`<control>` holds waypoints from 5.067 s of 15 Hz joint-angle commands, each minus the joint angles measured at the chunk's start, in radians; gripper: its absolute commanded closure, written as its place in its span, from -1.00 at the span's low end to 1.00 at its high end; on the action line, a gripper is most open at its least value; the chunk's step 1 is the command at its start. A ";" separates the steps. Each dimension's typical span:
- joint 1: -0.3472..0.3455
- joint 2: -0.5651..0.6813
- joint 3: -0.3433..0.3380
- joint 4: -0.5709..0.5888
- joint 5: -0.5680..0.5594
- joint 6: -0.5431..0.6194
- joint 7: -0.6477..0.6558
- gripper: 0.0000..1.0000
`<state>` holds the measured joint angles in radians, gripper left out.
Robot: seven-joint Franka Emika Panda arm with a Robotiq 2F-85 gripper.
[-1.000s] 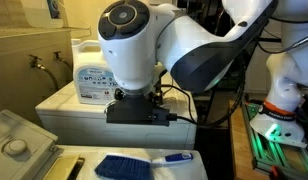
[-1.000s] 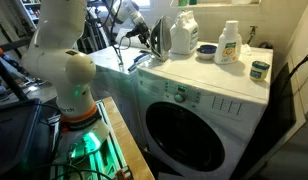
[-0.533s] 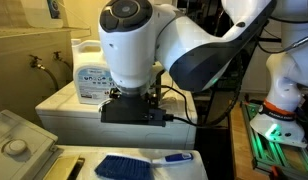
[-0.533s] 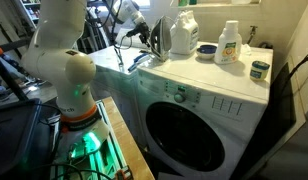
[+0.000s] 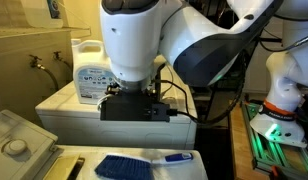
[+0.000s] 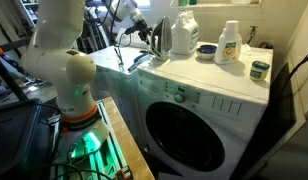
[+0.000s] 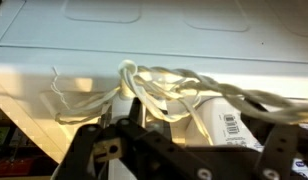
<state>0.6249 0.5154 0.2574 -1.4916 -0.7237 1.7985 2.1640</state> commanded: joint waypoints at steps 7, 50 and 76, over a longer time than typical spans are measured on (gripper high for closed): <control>0.006 -0.023 -0.029 -0.025 0.074 -0.014 -0.052 -1.00; 0.026 -0.284 -0.006 -0.053 0.249 -0.280 -0.575 -1.00; -0.166 -0.559 0.083 -0.174 0.630 -0.274 -1.200 -1.00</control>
<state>0.5004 0.0350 0.3186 -1.5941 -0.1436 1.5735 1.0522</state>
